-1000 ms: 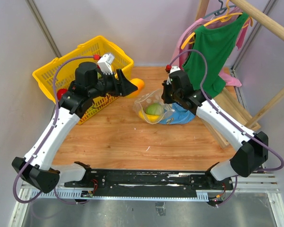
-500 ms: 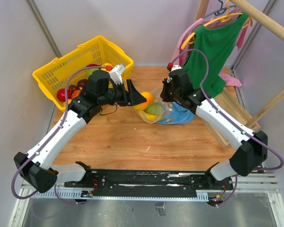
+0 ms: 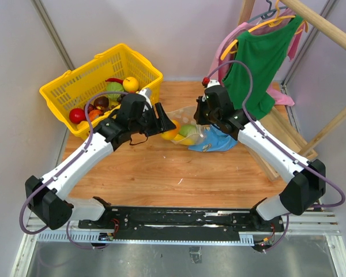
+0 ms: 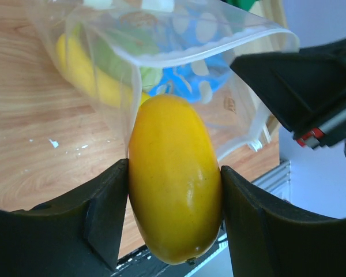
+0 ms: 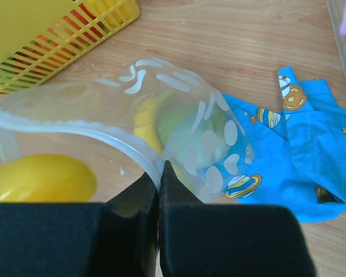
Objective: Place the food in the zip-top bag and seal the zipper
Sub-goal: Place the fake fruit in the zipper food storage bag.
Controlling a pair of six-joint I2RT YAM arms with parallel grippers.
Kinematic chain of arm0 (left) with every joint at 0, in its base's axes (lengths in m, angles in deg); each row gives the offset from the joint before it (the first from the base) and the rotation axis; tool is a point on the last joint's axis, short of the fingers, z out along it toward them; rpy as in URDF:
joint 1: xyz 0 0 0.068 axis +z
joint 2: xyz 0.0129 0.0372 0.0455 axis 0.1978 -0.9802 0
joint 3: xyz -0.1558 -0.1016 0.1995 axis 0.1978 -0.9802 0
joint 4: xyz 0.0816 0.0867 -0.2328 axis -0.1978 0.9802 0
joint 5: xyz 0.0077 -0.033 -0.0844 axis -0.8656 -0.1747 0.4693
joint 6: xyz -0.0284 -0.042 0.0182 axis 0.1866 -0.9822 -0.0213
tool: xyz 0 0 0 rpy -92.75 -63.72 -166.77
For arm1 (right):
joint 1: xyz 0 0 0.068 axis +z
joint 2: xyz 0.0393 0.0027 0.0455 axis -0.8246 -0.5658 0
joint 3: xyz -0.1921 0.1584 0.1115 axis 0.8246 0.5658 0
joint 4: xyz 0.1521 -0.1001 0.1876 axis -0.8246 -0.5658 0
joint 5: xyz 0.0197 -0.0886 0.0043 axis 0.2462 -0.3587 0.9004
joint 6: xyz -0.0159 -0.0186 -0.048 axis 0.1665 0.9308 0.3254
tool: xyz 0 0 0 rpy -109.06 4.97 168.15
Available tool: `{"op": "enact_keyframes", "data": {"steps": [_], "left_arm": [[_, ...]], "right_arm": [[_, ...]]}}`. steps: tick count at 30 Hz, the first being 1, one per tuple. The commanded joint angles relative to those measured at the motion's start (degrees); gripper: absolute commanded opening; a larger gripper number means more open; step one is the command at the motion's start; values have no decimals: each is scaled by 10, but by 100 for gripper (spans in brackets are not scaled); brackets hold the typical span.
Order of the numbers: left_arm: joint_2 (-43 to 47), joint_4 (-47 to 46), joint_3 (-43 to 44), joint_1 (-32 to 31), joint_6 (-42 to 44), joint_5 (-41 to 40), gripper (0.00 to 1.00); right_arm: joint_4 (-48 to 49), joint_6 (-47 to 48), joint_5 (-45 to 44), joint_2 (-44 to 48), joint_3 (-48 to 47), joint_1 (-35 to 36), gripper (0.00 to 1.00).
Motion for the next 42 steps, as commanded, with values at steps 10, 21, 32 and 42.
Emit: {"op": "enact_keyframes", "data": {"steps": [10,21,32,42], "left_arm": [[13,-60,-51,-13,-85,-174,18],[4,-83,-54,-13,-97,-174,59],[9,-73,-54,-13,-90,-173,77],[38,18,-16,-13,-41,-188,77]], "right_arm": [[44,26,25,13,14,49,1],[46,31,26,15,19,55,1],[45,31,29,10,17,55,1],[44,35,23,12,16,55,1]]}}
